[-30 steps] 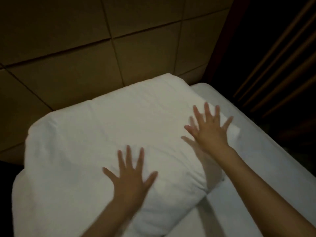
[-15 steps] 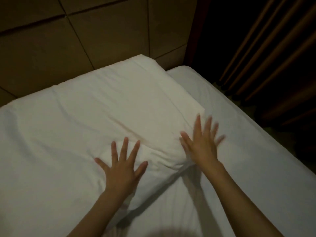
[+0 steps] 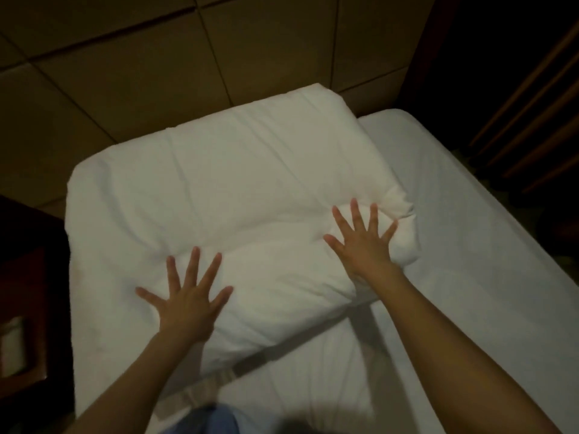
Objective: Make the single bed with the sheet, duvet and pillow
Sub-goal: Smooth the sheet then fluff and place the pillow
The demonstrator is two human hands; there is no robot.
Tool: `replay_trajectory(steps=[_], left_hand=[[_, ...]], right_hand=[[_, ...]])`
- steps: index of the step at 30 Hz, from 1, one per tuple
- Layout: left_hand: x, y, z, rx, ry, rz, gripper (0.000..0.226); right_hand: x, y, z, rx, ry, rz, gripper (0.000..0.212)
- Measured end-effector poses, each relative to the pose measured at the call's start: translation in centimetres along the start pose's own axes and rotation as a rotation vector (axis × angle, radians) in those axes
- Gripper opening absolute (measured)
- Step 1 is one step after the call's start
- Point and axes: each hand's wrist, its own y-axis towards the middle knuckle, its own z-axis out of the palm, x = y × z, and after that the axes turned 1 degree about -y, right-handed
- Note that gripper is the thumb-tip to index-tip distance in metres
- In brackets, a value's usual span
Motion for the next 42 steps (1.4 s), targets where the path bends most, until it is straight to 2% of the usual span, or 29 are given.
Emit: replay_trajectory(steps=[2,4,7,10,13,16,19,21,24,25,27,29,35,42], left_hand=[[-0.2,0.0,-1.0,0.076,0.038,0.003,0.079],[-1.0,0.5,-1.5,0.096,-0.022,-0.015,0.075],[-0.6,0.8,-0.6,0.04,-0.039,0.008,0.068],[2.9,1.1,1.5,-0.048,-0.057,0.002,0.065],[4.1,2.3,2.4,-0.008,-0.076,0.004,0.067],[4.3,2.8,3.8,-0.005,-0.112,0.032,0.078],[4.4,2.5,3.6,0.058,-0.205,0.066,0.078],[4.9,2.3,2.8,0.12,-0.24,0.129,0.07],[6.1,2.2,0.4,0.1,-0.176,0.21,0.098],[6.9,2.0,-0.1,0.133,-0.168,0.261,0.097],[8.6,0.6,-1.5,0.191,-0.19,0.344,0.077],[10.8,-0.6,-2.8,0.152,-0.143,0.437,0.069],[11.3,-4.4,-6.6,0.101,0.028,0.687,0.069],[4.0,-16.3,-7.1,0.042,0.169,1.13,0.072]], right_hand=[[2.5,0.4,-2.2,0.06,0.096,0.033,0.075],[5.5,0.5,-2.9,0.026,0.125,-0.067,0.078],[6.0,0.7,0.1,-0.039,-0.027,-0.217,0.08],[3.7,2.9,3.4,-0.082,-0.098,-0.202,0.086],[3.9,3.9,4.4,-0.058,-0.079,-0.173,0.086],[4.4,3.6,4.7,0.001,-0.081,-0.131,0.087],[4.8,2.4,3.7,-0.02,-0.133,-0.018,0.09],[6.3,0.9,2.2,0.038,-0.113,0.117,0.083],[11.2,-3.2,0.7,0.12,-0.015,0.284,0.082],[13.4,-5.0,0.9,0.126,0.022,0.312,0.083],[17.3,-8.8,1.7,0.159,0.078,0.351,0.088],[20.2,-12.4,2.4,0.186,0.12,0.407,0.093],[23.5,-21.8,0.2,0.068,0.268,0.519,0.096],[22.6,-37.2,2.1,-0.009,0.257,0.812,0.093]])
